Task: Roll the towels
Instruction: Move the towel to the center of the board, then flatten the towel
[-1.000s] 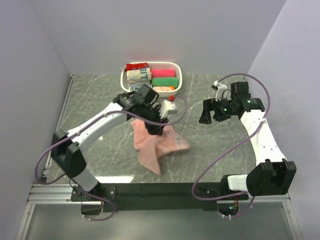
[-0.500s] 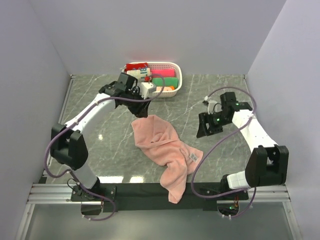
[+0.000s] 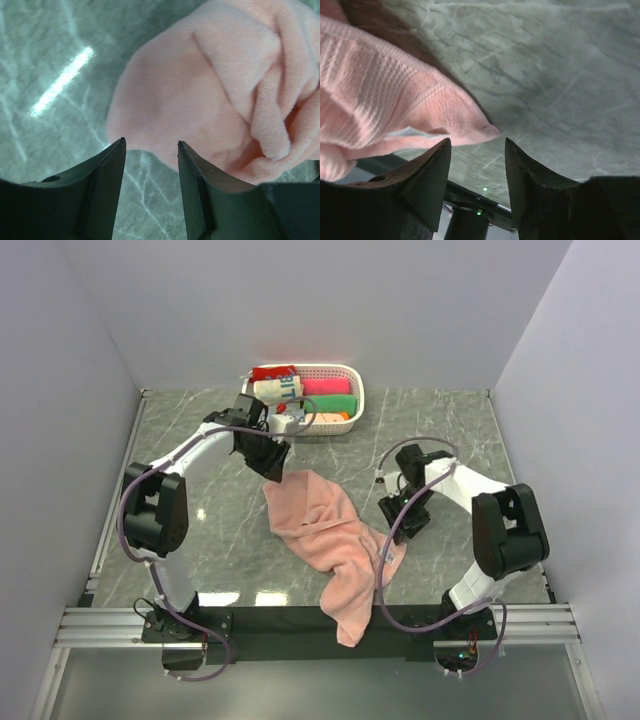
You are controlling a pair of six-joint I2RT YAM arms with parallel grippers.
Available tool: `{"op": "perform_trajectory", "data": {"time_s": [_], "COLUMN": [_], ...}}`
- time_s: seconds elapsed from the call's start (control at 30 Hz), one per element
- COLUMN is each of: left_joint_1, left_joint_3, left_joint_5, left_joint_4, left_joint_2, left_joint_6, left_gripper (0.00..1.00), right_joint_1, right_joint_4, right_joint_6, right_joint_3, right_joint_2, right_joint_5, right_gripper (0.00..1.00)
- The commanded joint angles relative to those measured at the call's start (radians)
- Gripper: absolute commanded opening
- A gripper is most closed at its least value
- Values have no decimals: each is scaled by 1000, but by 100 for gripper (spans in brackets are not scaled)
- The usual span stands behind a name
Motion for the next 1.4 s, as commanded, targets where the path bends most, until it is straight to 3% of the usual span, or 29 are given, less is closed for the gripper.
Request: {"op": "perform_trajectory", "data": {"time_s": [0.0, 0.1, 0.17, 0.27, 0.3, 0.33, 0.5, 0.7, 0.8, 0.83, 0.93, 1.1, 1.23, 1.3, 1.33, 1.37], "left_joint_1": [27, 46, 49, 49, 49, 47, 43, 12, 8, 8, 27, 113, 129, 126, 120, 115], "left_joint_3": [10, 5, -1, -22, -30, -39, -76, -134, -145, -139, -134, -122, -96, -134, -185, -214], "left_joint_5": [26, 38, 29, 6, 0, -8, -23, -108, -102, -103, -112, -96, -121, -113, -91, -79], "left_joint_4": [24, 37, 50, 88, 105, 111, 140, 178, 197, 189, 136, -1, -205, -208, -190, -167], "left_joint_2": [-27, -28, -23, -13, -10, -7, 15, 59, 67, 64, 17, -181, -318, -398, -416, -440], "left_joint_6": [-58, -79, -99, -133, -135, -139, -133, -118, -141, -148, -144, -168, -106, -51, -20, 2], "left_gripper": [52, 52, 53, 53, 53, 52, 52, 49, 36, 22, 1, 0, 1, 1, 3, 14], "right_joint_1": [73, 116, 136, 165, 170, 170, 136, 8, -57, -72, -118, -160, -201, -204, -204, -209], "right_joint_4": [44, 47, 46, 44, 39, 38, 69, 39, 35, 36, 52, 102, 124, 139, 142, 147], "right_joint_6": [20, 20, 20, 15, 8, 6, -11, -49, -83, -89, -124, -183, -233, -268, -273, -273], "right_joint_3": [-3, -7, -6, -9, -7, -6, -16, 66, 105, 118, 126, 132, 116, 77, 65, 57], "right_joint_2": [27, 71, 97, 119, 122, 122, -13, -143, -200, -226, -284, -390, -507, -538, -547, -544], "right_joint_5": [144, 185, 196, 207, 202, 198, 231, 248, 254, 262, 273, 265, 221, 213, 222, 236], "right_gripper": [54, 53, 48, 29, 4, 0, 0, 0, 0, 0, 0, 0, 0, 0, 0, 0]}}
